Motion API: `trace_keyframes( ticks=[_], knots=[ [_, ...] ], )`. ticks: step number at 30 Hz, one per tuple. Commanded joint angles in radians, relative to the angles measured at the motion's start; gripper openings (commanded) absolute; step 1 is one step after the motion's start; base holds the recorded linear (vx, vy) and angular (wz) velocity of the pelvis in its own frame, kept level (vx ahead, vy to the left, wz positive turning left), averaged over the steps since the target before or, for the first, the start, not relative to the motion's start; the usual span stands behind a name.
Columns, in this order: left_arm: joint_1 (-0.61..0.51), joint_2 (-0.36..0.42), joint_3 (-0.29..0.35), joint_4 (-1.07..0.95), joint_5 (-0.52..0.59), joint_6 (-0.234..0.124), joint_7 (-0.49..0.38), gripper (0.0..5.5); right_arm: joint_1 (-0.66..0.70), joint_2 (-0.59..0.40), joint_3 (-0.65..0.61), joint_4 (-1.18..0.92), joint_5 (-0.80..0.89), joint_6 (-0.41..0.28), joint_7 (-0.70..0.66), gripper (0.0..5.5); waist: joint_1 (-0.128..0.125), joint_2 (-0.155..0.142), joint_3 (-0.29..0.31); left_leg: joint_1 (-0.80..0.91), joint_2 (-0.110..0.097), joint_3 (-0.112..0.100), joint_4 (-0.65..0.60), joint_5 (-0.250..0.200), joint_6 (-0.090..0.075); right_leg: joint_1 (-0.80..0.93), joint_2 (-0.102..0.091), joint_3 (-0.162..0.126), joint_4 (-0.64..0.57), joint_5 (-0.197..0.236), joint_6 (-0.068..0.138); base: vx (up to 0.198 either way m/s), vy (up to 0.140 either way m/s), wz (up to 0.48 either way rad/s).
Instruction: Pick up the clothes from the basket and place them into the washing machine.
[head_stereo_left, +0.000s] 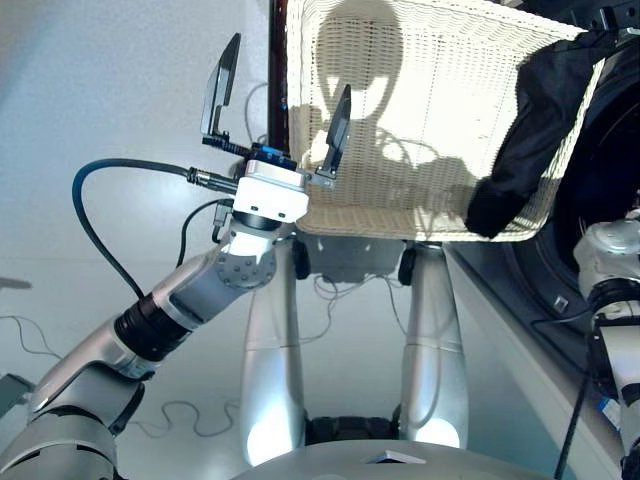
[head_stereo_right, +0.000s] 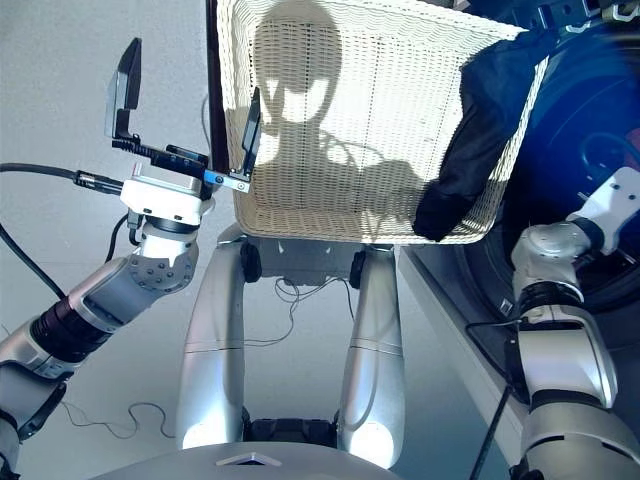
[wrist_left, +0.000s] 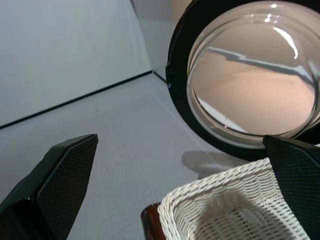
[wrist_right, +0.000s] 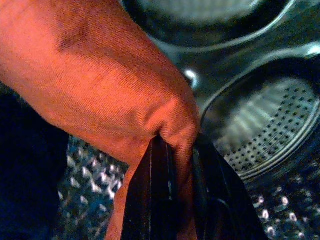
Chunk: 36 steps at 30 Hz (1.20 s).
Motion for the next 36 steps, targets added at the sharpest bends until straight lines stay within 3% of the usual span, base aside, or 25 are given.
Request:
trace_keyframes(
  ticks=[1, 9, 10, 11, 12, 19, 24, 28, 29, 31, 32, 34, 35, 36],
  knots=[
    [0.007, -0.012, -0.009, -0.11, -0.006, -0.052, -0.015, 5.5, -0.032, -0.166, -0.012, 0.044, 0.09, -0.005, 0.033, 0.0, 0.001, 0.085, -0.016, 0.063, 0.025, 0.015, -0.007, -0.064, -0.073, -0.034, 0.023, 0.003, 0.018, -0.012, -0.05, 0.0, 0.0, 0.0],
    [0.061, -0.037, 0.017, -0.138, -0.061, -0.05, -0.057, 5.5, -0.102, -0.247, -0.017, 0.116, 0.167, 0.016, 0.07, 0.0, 0.001, 0.091, -0.016, 0.033, 0.027, 0.021, 0.027, -0.077, -0.072, -0.069, 0.027, 0.012, 0.048, -0.021, -0.054, 0.0, 0.0, 0.0],
    [0.061, -0.036, 0.019, -0.141, -0.063, -0.049, -0.064, 5.5, -0.099, -0.249, -0.017, 0.114, 0.167, 0.015, 0.072, 1.57, 0.0, 0.09, -0.016, 0.029, 0.027, 0.021, 0.03, -0.077, -0.072, -0.072, 0.027, 0.011, 0.05, -0.02, -0.054, 0.0, 0.0, 0.0],
    [0.061, -0.034, 0.019, -0.142, -0.067, -0.048, -0.068, 5.5, -0.096, -0.246, -0.012, 0.11, 0.163, 0.015, 0.076, 2.61, 0.0, 0.089, -0.016, 0.029, 0.028, 0.021, 0.03, -0.077, -0.071, -0.073, 0.028, 0.01, 0.05, -0.02, -0.054, 0.0, 0.0, 0.0],
    [0.059, -0.032, 0.02, -0.141, -0.066, -0.047, -0.068, 5.5, -0.095, -0.242, -0.008, 0.104, 0.166, 0.013, 0.082, 5.5, -0.001, 0.088, -0.016, 0.028, 0.028, 0.021, 0.029, -0.076, -0.071, -0.074, 0.029, 0.01, 0.048, -0.018, -0.054, 0.0, 0.0, 0.0],
    [0.065, -0.045, 0.039, -0.142, -0.079, -0.054, -0.071, 5.5, -0.075, -0.198, 0.011, 0.059, 0.16, -0.013, 0.119, 5.5, -0.004, 0.084, -0.016, 0.028, 0.029, 0.013, 0.035, -0.076, -0.069, -0.07, 0.034, 0.008, 0.053, -0.021, -0.058, 0.0, 0.0, 0.0],
    [0.081, -0.062, 0.068, -0.145, -0.088, -0.047, -0.074, 5.5, 0.002, -0.08, 0.019, -0.123, 0.188, -0.099, 0.141, 5.5, -0.013, 0.068, -0.016, 0.035, 0.03, 0.014, 0.036, -0.076, -0.07, -0.064, 0.039, 0.009, 0.052, -0.022, -0.062, 0.0, 0.0, 0.0],
    [0.106, -0.08, 0.102, -0.138, -0.082, -0.041, -0.067, 5.5, 0.158, 0.028, 0.04, -0.512, 0.083, -0.184, 0.105, 5.5, -0.034, 0.042, -0.016, 0.037, 0.032, 0.017, 0.034, -0.073, -0.068, -0.064, 0.048, 0.012, 0.053, -0.023, -0.064, 0.0, 0.0, 0.0],
    [0.114, -0.082, 0.117, -0.134, -0.07, -0.035, -0.058, 5.5, 0.224, 0.075, 0.047, -0.689, 0.009, -0.212, 0.084, 5.5, -0.043, 0.033, -0.016, 0.036, 0.034, 0.017, 0.032, -0.072, -0.067, -0.066, 0.049, 0.013, 0.053, -0.022, -0.064, 0.069, -0.008, -0.014],
    [0.132, -0.083, 0.115, -0.134, -0.061, -0.03, -0.054, 5.5, 0.279, 0.108, 0.051, -0.784, -0.052, -0.214, 0.06, 5.5, -0.045, 0.029, -0.016, 0.069, 0.033, 0.011, 0.044, -0.104, -0.074, -0.037, 0.049, 0.016, 0.068, -0.054, -0.06, 0.044, -0.004, -0.017],
    [0.121, -0.081, 0.123, -0.134, -0.041, -0.027, -0.041, 5.5, 0.31, 0.143, 0.058, -0.913, -0.176, -0.214, 0.022, 5.5, -0.05, 0.025, -0.016, 0.042, 0.034, 0.018, 0.033, -0.072, -0.065, -0.061, 0.049, 0.015, 0.052, -0.022, -0.063, -0.055, -0.003, -0.055],
    [0.122, -0.081, 0.12, -0.132, -0.037, -0.027, -0.038, 5.5, 0.33, 0.16, 0.068, -0.968, -0.223, -0.209, 0.014, 5.5, -0.051, 0.023, -0.016, 0.047, 0.034, 0.018, 0.033, -0.074, -0.065, -0.055, 0.048, 0.013, 0.052, -0.025, -0.062, 0.01, 0.002, -0.018],
    [0.131, -0.083, 0.116, -0.131, -0.033, -0.03, -0.035, 5.5, 0.35, 0.168, 0.081, -0.999, -0.259, -0.209, 0.009, 5.5, -0.051, 0.023, -0.016, 0.072, 0.031, 0.011, 0.047, -0.104, -0.07, -0.032, 0.049, 0.013, 0.07, -0.054, -0.059, 0.0, 0.0, 0.0],
    [0.118, -0.075, 0.122, -0.135, -0.026, -0.035, -0.035, 5.5, 0.341, 0.167, 0.095, -1.026, -0.306, -0.201, 0.011, 5.5, -0.052, 0.023, -0.016, 0.045, 0.031, 0.016, 0.035, -0.071, -0.062, -0.058, 0.047, 0.011, 0.057, -0.024, -0.062, 0.0, 0.0, 0.0]
  ],
)
